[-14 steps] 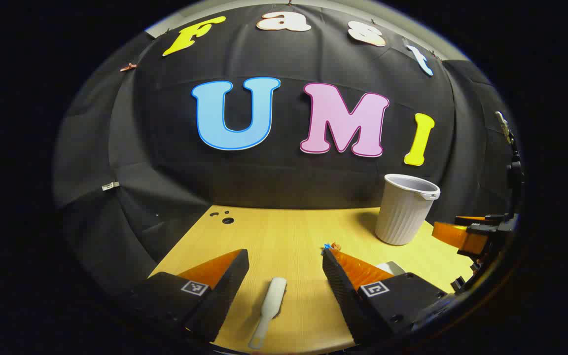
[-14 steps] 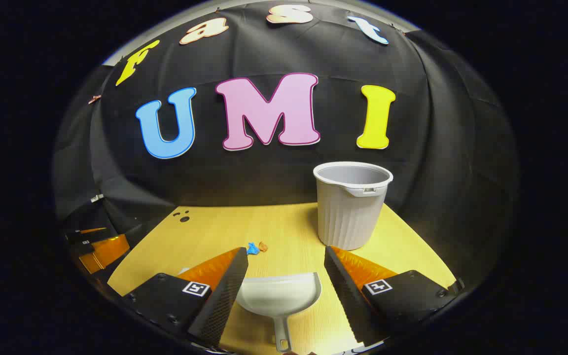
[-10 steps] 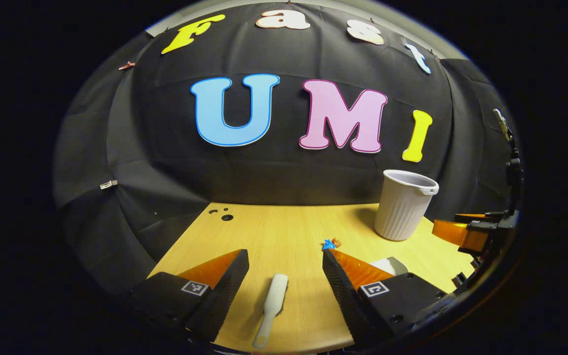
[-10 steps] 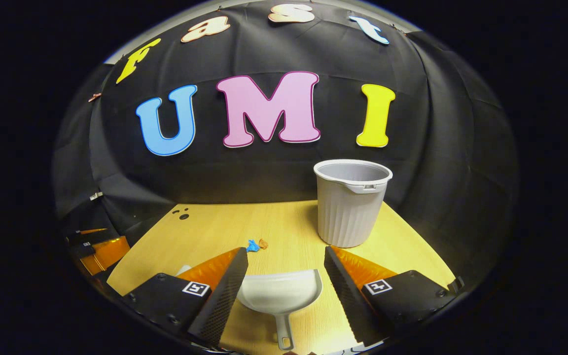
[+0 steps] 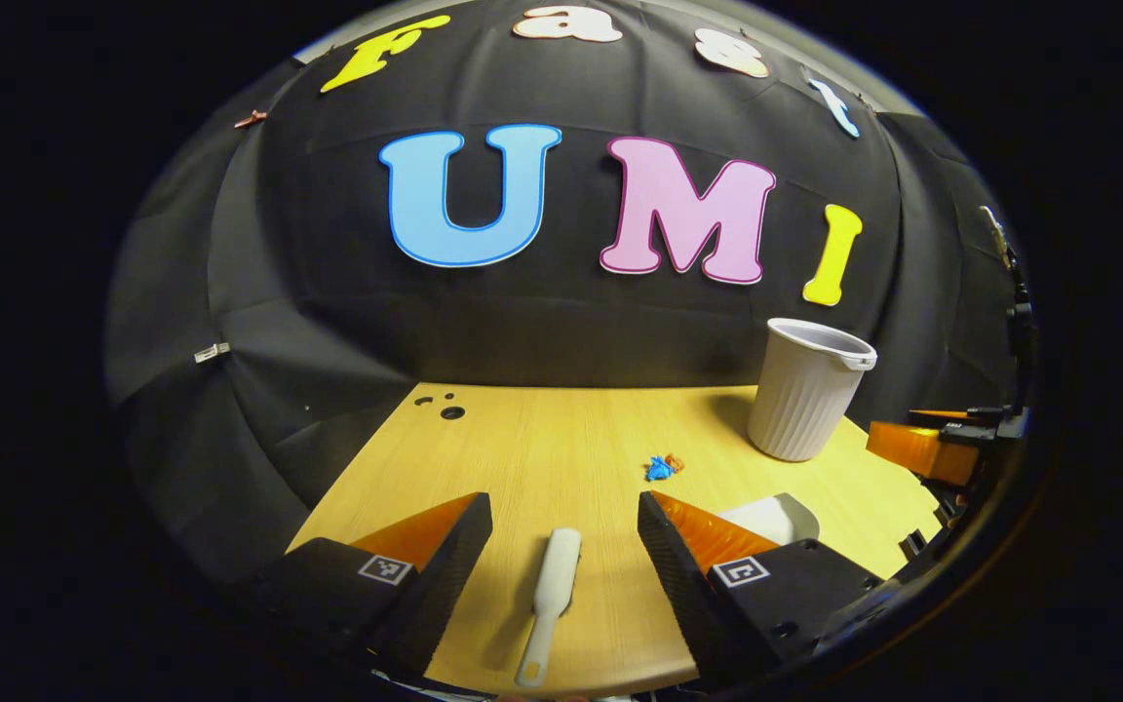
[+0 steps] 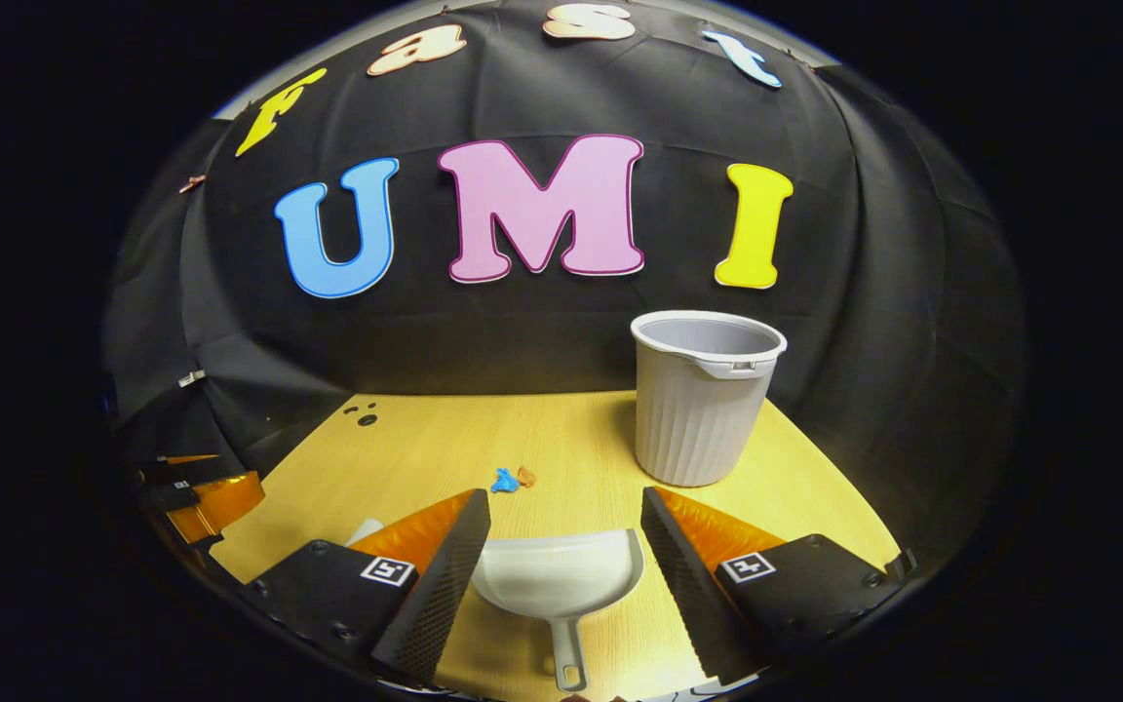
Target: Pick up the small broom and dustpan from the desktop, sweep the trash into the dustpan with the broom, and then empty the trash into the garbage bin.
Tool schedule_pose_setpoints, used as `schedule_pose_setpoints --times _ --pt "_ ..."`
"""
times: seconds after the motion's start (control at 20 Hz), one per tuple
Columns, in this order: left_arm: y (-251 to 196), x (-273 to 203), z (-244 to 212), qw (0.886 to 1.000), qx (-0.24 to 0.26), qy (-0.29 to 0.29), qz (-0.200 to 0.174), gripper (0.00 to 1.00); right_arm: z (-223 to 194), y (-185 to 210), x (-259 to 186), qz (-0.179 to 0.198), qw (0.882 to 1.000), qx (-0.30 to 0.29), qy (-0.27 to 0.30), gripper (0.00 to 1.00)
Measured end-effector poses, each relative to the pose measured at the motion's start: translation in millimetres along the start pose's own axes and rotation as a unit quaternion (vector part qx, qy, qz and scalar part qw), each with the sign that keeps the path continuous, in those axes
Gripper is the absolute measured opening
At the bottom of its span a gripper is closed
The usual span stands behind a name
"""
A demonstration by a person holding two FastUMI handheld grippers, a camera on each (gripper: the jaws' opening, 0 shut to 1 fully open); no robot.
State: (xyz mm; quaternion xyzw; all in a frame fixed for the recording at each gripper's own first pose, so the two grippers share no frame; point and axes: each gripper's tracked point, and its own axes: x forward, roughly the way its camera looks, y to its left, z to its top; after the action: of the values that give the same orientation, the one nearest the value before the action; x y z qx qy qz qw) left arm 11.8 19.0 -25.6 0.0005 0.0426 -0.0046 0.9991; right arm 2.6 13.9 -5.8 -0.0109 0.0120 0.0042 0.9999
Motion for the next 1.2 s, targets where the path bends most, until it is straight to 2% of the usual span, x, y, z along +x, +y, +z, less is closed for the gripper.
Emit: schedule_pose_setpoints --times 0.25,0.55,0.85,1.2 --pt "2 11 -22 0.999 -0.005 0.040 -0.010 0.96 -5 3 2 0.005 1.000 -0.003 0.009 0.97" --pt "16 33 -82 0.990 -0.002 0.137 -0.016 0.96 -16 -2 4 -0.001 1.000 -0.002 0.025 0.97" --pt "20 53 -155 0.967 0.013 0.252 -0.026 0.96 -31 -11 -2 -0.012 0.999 0.004 0.047 0.97" --pt "27 71 -206 0.934 0.051 0.354 -0.028 0.96 -47 -32 -20 -0.044 0.997 0.012 0.064 0.98"
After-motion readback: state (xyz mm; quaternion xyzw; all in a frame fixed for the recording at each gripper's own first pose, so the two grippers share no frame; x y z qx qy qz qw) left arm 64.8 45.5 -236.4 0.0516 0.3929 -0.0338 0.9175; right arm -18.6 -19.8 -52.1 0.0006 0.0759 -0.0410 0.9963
